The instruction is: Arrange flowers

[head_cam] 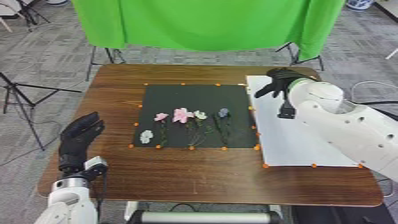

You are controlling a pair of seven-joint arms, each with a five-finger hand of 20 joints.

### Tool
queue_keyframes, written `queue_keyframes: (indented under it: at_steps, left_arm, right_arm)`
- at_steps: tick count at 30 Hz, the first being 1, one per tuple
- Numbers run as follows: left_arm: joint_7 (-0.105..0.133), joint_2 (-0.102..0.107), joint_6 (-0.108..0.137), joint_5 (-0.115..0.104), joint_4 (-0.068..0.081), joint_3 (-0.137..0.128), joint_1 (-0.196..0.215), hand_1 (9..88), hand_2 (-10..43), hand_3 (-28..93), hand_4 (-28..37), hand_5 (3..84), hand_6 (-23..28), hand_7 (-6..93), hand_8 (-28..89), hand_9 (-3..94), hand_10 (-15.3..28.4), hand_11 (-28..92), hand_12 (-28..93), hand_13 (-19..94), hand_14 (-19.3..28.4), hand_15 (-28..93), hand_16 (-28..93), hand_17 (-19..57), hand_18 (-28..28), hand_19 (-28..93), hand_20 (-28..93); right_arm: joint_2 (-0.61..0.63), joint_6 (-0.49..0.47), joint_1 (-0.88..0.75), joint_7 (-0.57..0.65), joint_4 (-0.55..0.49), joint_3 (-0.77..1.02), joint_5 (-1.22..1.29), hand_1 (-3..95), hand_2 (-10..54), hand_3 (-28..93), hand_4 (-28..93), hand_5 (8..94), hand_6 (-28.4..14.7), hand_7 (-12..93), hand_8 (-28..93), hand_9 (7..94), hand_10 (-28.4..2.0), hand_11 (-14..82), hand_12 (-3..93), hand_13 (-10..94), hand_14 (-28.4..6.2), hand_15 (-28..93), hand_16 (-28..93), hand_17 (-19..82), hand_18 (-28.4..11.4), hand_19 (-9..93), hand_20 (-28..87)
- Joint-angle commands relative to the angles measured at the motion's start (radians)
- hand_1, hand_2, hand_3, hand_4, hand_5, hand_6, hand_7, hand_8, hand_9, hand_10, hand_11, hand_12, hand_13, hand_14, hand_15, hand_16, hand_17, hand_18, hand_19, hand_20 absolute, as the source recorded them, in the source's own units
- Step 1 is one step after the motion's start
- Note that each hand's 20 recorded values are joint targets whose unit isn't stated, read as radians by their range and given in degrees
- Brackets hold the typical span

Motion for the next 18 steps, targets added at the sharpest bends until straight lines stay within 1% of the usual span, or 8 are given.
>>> queue_keyframes:
  at_steps: [1, 2, 3, 5, 8, 10, 13, 18]
  left_arm:
    - [0.029, -0.004, 0.003, 0.002, 0.002, -0.004, 0.007, 63.1, -3.4, 65, -9.0, 49.3, 0.3, 29.7, -12, 40.1, 10.6, 26, 11, 41, 11.2, 22, -2, 26.7, 10.5, 17, 35]
    - [0.031, -0.005, 0.005, -0.002, -0.002, -0.004, 0.013, 65.1, -2.8, 64, -8.4, 48.9, 0.6, 29.0, -12, 39.5, 10.8, 26, 11, 41, 11.2, 21, -2, 28.5, 10.3, 16, 39]
    - [0.030, -0.006, 0.001, 0.000, 0.002, -0.002, 0.008, 66.8, -2.1, 63, -8.1, 48.5, 0.9, 28.5, -12, 39.1, 10.8, 25, 12, 41, 11.2, 20, -1, 29.9, 10.2, 15, 41]
    - [0.021, -0.009, 0.001, 0.006, 0.000, -0.004, 0.010, 68.0, -1.6, 62, -8.1, 47.9, 1.0, 28.4, -11, 38.6, 10.8, 25, 12, 41, 11.2, 20, -1, 30.8, 10.0, 15, 44]
    - [0.020, -0.009, 0.000, 0.002, -0.001, -0.003, 0.009, 67.7, -1.8, 62, -7.6, 47.8, 0.9, 28.6, -12, 38.5, 10.9, 25, 12, 41, 11.1, 19, -1, 30.5, 10.1, 12, 44]
    - [0.022, -0.009, 0.008, -0.006, -0.005, -0.003, 0.013, 67.1, -1.9, 62, -7.5, 47.9, 0.8, 28.8, -12, 38.5, 10.9, 25, 12, 41, 11.1, 20, 0, 30.3, 10.2, 12, 44]
    - [0.019, -0.010, 0.008, -0.009, -0.004, -0.004, 0.012, 64.7, -2.6, 64, -7.4, 48.2, 0.5, 29.4, -12, 38.7, 10.9, 26, 12, 41, 11.3, 20, 0, 29.2, 10.6, 12, 44]
    - [0.022, -0.009, 0.008, -0.015, -0.006, -0.001, 0.016, 62.7, -3.0, 65, -8.0, 48.6, 0.4, 29.7, -13, 38.8, 10.9, 27, 11, 41, 11.3, 21, -1, 27.9, 10.7, 13, 43]
  right_arm:
    - [0.049, 0.021, -0.048, 0.067, 0.106, 0.015, -0.053, 24.2, -9.5, 58, -25, 28.6, -5.5, 3, -3, 33.5, -26.0, 2.0, 13.5, 72, -11.8, 63, 25, 46, -21.5, 89, 49]
    - [0.044, 0.019, -0.049, 0.071, 0.122, 0.014, -0.058, 23.9, -9.5, 58, -25, 28.9, -5.3, 3, -3, 34.0, -25.8, 2.1, 13.5, 73, -11.7, 63, 25, 46, -21.5, 89, 49]
    - [0.046, 0.020, -0.054, 0.080, 0.128, 0.017, -0.060, 23.8, -9.5, 58, -26, 29.6, -4.8, 3, -3, 34.7, -25.5, 2.4, 13.5, 73, -11.7, 63, 25, 46, -21.5, 89, 49]
    - [0.043, 0.023, -0.064, 0.095, 0.144, 0.027, -0.042, 23.9, -9.5, 59, -25, 29.9, -4.6, 4, -3, 35.5, -25.4, 2.7, 13.6, 73, -11.7, 63, 25, 47, -21.4, 90, 48]
    - [0.041, 0.088, -0.086, 0.100, 0.164, 0.026, -0.042, 25.8, -9.5, 61, -24, 31.3, -3.2, 5, -3, 38.4, -24.5, 3.7, 14.0, 74, -11.3, 63, 25, 47, -21.4, 90, 48]
    - [0.039, 0.139, -0.097, 0.096, 0.171, 0.017, -0.044, 31.1, -9.5, 62, -21, 35.0, -1.0, 9, -5, 44.5, -22.3, 5.3, 15.8, 76, -10.0, 64, 25, 50, -20.3, 92, 48]
    - [0.039, 0.223, -0.116, 0.075, 0.175, 0.007, -0.021, 38.2, -9.5, 64, -21, 43.0, 0.7, 13, -8, 56.8, -18.5, 9.7, 18.0, 81, -7.4, 64, 25, 54, -18.7, 93, 48]
    - [0.042, 0.393, -0.138, 0.037, 0.175, -0.039, -0.041, 46.3, -9.5, 65, -21, 54.5, 2.6, 18, -10, 70.0, -14.1, 14.3, 17.4, 86, -5.0, 64, 26, 59, -16.5, 93, 52]
